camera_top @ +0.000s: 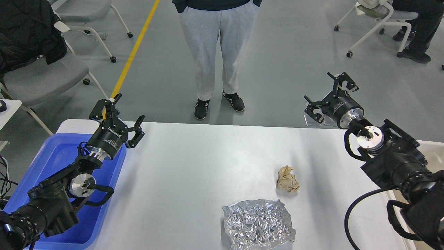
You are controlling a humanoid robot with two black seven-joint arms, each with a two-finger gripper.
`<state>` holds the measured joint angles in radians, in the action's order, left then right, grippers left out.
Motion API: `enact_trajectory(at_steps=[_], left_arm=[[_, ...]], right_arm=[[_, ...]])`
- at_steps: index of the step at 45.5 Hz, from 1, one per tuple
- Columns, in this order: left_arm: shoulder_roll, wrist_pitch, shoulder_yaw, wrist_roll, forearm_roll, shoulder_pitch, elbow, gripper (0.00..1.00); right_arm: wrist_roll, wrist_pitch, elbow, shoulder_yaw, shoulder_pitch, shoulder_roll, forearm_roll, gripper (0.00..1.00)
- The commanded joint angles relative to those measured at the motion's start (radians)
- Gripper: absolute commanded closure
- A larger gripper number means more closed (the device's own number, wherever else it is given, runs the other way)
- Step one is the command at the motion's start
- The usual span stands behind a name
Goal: Tidy desktop
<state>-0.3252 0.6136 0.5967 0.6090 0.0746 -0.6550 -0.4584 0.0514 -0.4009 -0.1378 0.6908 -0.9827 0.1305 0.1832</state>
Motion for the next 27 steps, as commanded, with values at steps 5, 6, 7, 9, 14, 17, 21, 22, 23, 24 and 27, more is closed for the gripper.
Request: enact_trajectory(at_steps=[5, 6, 7, 9, 14, 17, 21, 22, 23, 24, 27], left_arm=[[0.0, 0.0, 0.0, 0.0, 0.001, 0.0, 0.0, 0.0], [0.0, 0.0, 0.0, 0.0, 0.001, 0.0, 0.0, 0.0], [0.0, 0.0, 0.0, 0.0, 0.001, 0.0, 0.0, 0.0], [0.0, 0.0, 0.0, 0.0, 0.001, 0.0, 0.0, 0.0], [0.0, 0.0, 0.0, 0.0, 0.001, 0.0, 0.001, 0.0], [0.0, 0.0, 0.0, 0.0, 0.001, 0.0, 0.0, 0.0], [0.0, 0.0, 0.0, 0.0, 0.001, 0.0, 0.0, 0.0], [0.0, 0.0, 0.0, 0.0, 0.001, 0.0, 0.0, 0.0], [0.0, 0.0, 0.0, 0.0, -0.001, 0.0, 0.0, 0.0], [0.0, 0.0, 0.0, 0.0, -0.001, 0.0, 0.0, 0.0], [0.0, 0.0, 0.0, 0.0, 0.001, 0.0, 0.0, 0.0]], right_arm=[[0.001, -0.001, 0.0, -0.005, 0.007, 0.006, -0.001, 0.0], [0.001, -0.003, -0.002, -0.007, 0.009, 0.004, -0.001, 0.0], [0.001, -0.003, -0.003, -0.008, 0.009, 0.004, -0.002, 0.0], [0.001, -0.004, -0.006, -0.008, 0.013, 0.004, -0.007, 0.0], [0.001, -0.027, -0.008, -0.007, 0.024, 0.009, -0.01, 0.0], [0.002, -0.061, -0.009, -0.005, 0.026, 0.009, -0.01, 0.01], [0.002, -0.065, -0.006, -0.005, 0.024, 0.015, -0.01, 0.01], [0.002, -0.065, -0.005, -0.005, 0.024, 0.018, -0.01, 0.01], [0.002, -0.065, -0.005, -0.005, 0.024, 0.023, -0.01, 0.01], [0.002, -0.065, -0.005, -0.007, 0.024, 0.029, -0.01, 0.01], [0.002, -0.067, -0.005, -0.008, 0.026, 0.047, -0.013, 0.01]])
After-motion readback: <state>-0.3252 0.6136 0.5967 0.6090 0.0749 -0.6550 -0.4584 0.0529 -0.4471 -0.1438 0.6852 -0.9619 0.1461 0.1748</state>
